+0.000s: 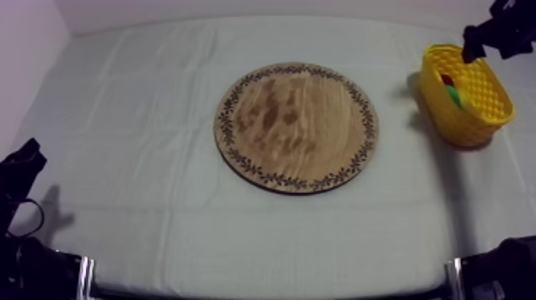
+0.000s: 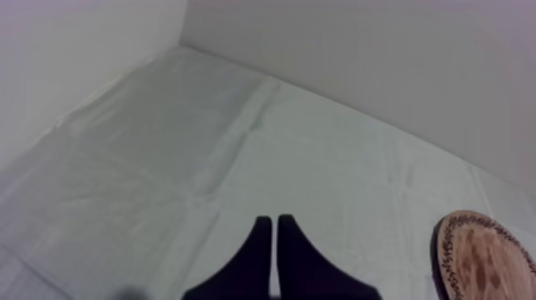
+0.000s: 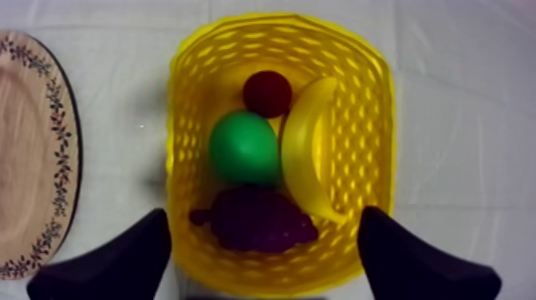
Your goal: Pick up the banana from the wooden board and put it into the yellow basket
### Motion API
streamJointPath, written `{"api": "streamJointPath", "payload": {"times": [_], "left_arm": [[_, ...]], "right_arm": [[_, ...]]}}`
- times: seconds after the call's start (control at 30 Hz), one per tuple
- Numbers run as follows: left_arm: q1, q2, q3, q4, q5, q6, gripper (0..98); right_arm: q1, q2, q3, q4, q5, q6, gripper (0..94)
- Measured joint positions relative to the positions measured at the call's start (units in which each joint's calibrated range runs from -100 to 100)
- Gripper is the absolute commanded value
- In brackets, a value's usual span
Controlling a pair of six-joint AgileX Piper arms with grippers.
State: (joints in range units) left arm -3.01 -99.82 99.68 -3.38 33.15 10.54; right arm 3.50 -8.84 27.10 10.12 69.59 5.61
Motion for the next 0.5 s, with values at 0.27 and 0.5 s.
{"api": "streamJointPath", "payload": {"times": [0.27,0.5], "left_arm": [[0.00,0.00,0.00,0.00,0.00,0.00,0.1],[0.00,0.00,0.00,0.00,0.00,0.00,0.1]], "right_arm": [[-3.81,-15.43,15.28,-0.83,-10.45,-2.96,41.6],[-6.67,-29.45,29.60,-2.61,-19.01,-2.07,25.8]]}}
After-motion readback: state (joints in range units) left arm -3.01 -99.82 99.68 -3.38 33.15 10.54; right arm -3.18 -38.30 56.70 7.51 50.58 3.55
